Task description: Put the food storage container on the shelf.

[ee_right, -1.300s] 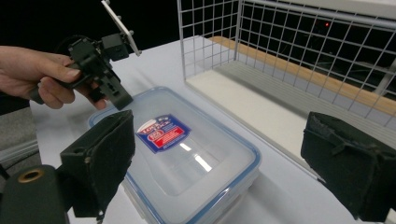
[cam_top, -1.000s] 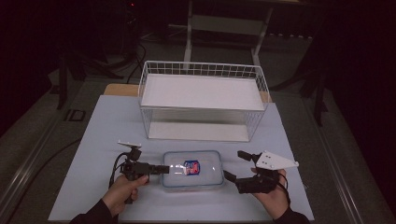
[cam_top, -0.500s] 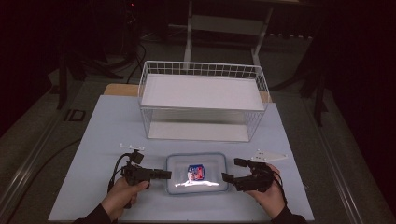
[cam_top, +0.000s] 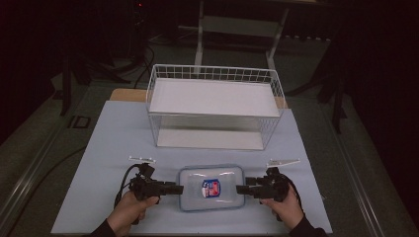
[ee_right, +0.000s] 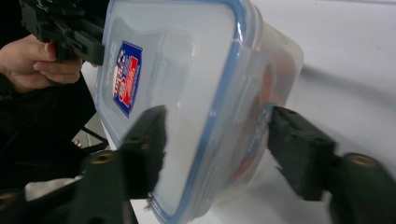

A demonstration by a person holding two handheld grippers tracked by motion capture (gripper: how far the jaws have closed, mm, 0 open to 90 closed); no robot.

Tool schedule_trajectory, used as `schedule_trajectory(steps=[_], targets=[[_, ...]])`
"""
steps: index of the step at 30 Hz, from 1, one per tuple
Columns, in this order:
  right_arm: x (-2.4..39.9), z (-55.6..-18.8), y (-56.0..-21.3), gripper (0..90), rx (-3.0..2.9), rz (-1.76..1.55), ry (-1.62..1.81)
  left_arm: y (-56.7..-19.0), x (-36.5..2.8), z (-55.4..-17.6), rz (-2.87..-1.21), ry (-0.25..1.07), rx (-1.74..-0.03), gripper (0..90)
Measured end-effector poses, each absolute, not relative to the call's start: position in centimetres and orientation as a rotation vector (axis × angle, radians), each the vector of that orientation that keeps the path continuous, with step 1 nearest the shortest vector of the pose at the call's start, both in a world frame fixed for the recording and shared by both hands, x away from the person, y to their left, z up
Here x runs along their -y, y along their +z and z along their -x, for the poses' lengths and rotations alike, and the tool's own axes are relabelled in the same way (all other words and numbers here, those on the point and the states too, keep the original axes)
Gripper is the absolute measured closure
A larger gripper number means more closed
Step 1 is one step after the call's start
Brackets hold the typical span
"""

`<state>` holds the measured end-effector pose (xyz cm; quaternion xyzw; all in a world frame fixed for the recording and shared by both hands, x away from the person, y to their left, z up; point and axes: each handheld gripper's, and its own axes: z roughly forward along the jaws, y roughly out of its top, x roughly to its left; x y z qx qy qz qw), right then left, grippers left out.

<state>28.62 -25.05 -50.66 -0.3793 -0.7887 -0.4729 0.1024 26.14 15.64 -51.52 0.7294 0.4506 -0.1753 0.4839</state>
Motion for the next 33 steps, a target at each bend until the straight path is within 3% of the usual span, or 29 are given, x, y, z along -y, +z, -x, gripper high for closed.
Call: schedule_trajectory(steps=[8, 19, 33], targets=[[25.3, -28.6, -50.8, 50.7, 2.246, 1.144, -1.378, -51.5, -15.6, -25.9, -1.766, -0.419, -1.11, 56.9], [25.0, -28.1, -50.0, 52.0, 2.27, 1.172, -1.404, -50.3, -15.5, -25.2, -1.76, -0.328, -1.107, 56.9], [24.5, -28.7, -44.3, 52.6, 2.293, 1.158, -1.567, -44.4, -16.2, -26.4, -1.707, -0.181, -1.028, 56.6]])
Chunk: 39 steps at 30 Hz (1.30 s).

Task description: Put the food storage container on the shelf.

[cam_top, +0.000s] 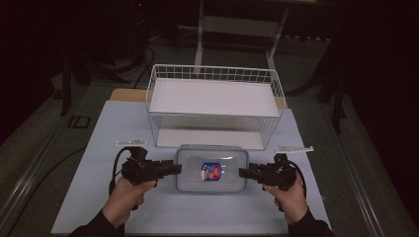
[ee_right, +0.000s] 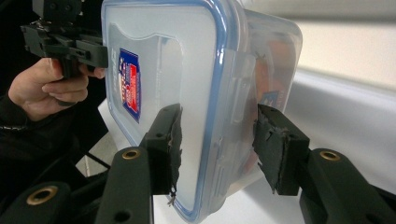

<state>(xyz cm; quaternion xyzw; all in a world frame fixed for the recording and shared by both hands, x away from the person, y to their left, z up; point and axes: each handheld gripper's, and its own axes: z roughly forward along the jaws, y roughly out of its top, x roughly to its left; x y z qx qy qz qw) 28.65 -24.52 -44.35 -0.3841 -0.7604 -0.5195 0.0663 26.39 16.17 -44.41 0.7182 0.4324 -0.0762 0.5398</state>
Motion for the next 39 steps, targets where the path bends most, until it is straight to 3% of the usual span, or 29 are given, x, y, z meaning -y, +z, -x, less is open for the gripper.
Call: schedule_trajectory(steps=[29, 39], targets=[[23.9, -33.7, -33.0, 53.0, 2.296, 1.118, -1.785, -31.4, -16.8, -32.2, -1.624, 0.013, -0.916, 56.5], [23.8, -37.2, -30.7, 52.6, 2.32, 1.158, -1.792, -30.2, -16.6, -36.1, -1.601, 0.026, -0.922, 56.0]])
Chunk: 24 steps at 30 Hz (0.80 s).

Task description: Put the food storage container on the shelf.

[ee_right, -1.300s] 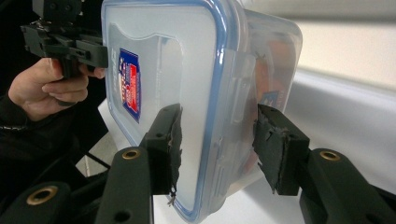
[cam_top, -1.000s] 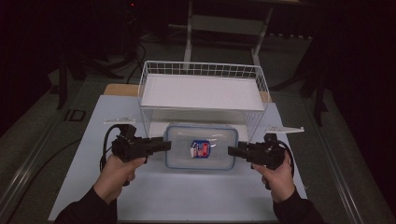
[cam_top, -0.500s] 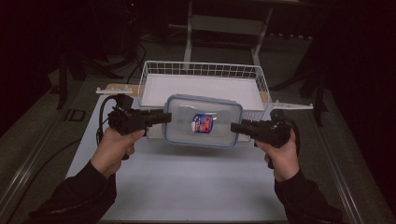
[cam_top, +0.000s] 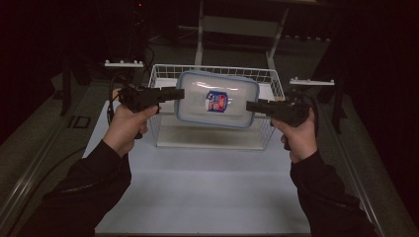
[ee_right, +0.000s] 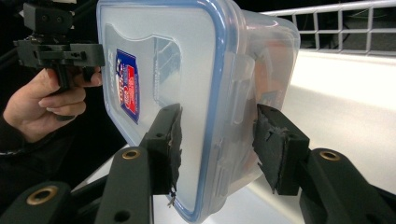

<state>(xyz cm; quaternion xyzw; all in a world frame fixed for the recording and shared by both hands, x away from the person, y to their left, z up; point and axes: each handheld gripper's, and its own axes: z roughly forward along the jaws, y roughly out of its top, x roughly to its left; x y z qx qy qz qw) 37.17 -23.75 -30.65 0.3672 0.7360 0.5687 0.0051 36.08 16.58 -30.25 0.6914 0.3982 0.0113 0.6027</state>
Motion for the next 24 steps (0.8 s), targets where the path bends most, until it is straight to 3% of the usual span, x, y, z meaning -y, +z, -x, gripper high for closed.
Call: schedule_trajectory(steps=[10, 24], targets=[[23.5, -41.0, -30.9, 52.2, -2.317, -1.232, 1.706, -32.4, -16.2, -39.3, -1.597, -0.016, -1.004, 54.6], [23.2, -43.0, -31.0, 49.6, -2.313, -1.28, 1.703, -32.9, -16.2, -40.8, -1.547, -0.005, -1.033, 53.8]])
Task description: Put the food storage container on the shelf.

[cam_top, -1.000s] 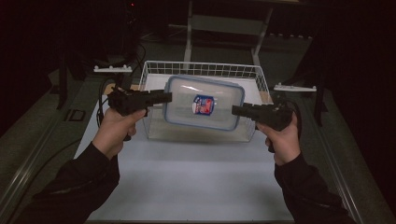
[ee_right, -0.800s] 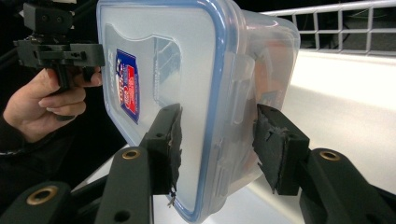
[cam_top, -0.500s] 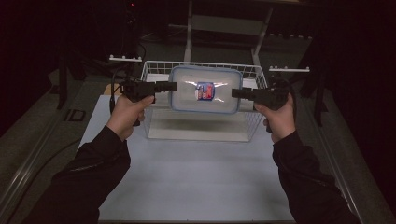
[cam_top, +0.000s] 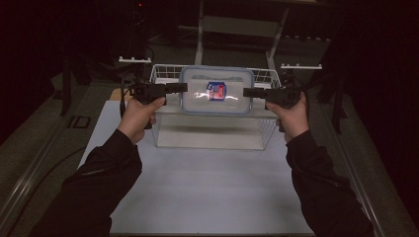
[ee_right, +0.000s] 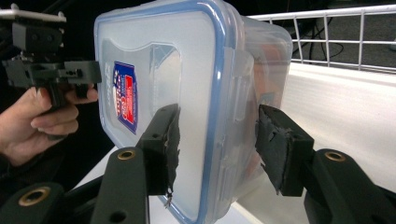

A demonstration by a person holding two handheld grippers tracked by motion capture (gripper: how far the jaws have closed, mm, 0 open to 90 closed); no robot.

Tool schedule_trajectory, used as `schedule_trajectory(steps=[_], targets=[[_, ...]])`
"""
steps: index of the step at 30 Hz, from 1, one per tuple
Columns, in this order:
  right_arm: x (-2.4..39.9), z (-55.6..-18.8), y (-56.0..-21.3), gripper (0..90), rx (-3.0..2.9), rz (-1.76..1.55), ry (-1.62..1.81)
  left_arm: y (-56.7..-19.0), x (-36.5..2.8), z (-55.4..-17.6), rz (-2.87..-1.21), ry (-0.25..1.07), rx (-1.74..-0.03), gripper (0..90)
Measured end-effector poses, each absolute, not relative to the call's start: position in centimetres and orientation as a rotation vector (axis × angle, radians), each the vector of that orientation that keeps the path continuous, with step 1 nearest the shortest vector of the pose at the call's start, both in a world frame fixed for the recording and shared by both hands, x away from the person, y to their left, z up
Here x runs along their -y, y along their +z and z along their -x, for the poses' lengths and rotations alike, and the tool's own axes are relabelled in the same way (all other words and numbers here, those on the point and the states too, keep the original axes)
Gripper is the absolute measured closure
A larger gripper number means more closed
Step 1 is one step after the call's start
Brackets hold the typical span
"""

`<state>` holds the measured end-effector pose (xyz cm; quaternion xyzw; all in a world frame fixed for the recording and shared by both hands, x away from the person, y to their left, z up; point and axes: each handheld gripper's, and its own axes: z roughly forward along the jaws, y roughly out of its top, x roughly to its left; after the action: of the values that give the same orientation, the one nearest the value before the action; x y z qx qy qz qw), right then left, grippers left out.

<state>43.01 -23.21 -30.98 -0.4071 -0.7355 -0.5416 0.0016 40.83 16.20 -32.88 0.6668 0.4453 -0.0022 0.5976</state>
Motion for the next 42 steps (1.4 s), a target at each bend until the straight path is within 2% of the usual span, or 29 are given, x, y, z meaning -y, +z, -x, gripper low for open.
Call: schedule_trajectory(steps=[7, 8, 10, 15, 19, 21, 24, 29, 31, 33, 38, 42], targets=[[22.7, -43.7, -31.2, 45.3, 2.319, 1.354, -1.701, -33.0, -15.7, -42.0, -1.545, 0.047, -1.071, 51.0], [22.5, -43.8, -31.3, 44.1, 2.345, 1.38, -1.691, -33.0, -15.7, -42.2, -1.545, 0.048, -1.078, 51.9], [22.4, -44.2, -31.5, 44.4, 2.346, 1.413, -1.68, -33.3, -15.7, -42.7, -1.56, 0.057, -1.106, 61.0], [22.5, -44.9, -31.9, 45.1, 2.29, 1.448, -1.694, -33.7, -15.2, -43.3, -1.535, 0.074, -1.121, 52.9], [22.4, -44.7, -31.6, 43.7, 2.309, 1.456, -1.7, -33.8, -15.3, -43.1, -1.533, 0.102, -1.093, 51.1], [22.4, -44.2, -31.2, 42.4, 2.336, 1.455, -1.729, -33.5, -15.4, -42.7, -1.523, 0.136, -1.07, 42.9], [22.4, -43.2, -30.3, 42.4, 2.371, 1.416, -1.792, -33.2, -15.7, -41.9, -1.506, 0.165, -1.023, 35.9], [21.8, -41.3, -29.6, 42.8, 2.396, 1.298, -1.836, -33.2, -15.8, -40.0, -1.518, 0.198, -0.945, 16.4], [21.4, -40.5, -29.7, 43.8, 2.398, 1.257, -1.848, -33.3, -15.7, -39.0, -1.536, 0.235, -0.919, 12.1], [21.0, -39.8, -29.9, 44.7, 2.403, 1.218, -1.858, -33.5, -15.7, -38.1, -1.544, 0.246, -0.904, 2.5], [20.0, -38.4, -30.8, 49.5, 2.413, 1.15, -1.866, -34.4, -15.7, -35.4, -1.563, 0.301, -0.852, 0.0], [18.9, -37.5, -31.8, 62.8, 2.466, 1.119, -1.839, -35.6, -15.6, -33.3, -1.592, 0.324, -0.828, 0.0]])
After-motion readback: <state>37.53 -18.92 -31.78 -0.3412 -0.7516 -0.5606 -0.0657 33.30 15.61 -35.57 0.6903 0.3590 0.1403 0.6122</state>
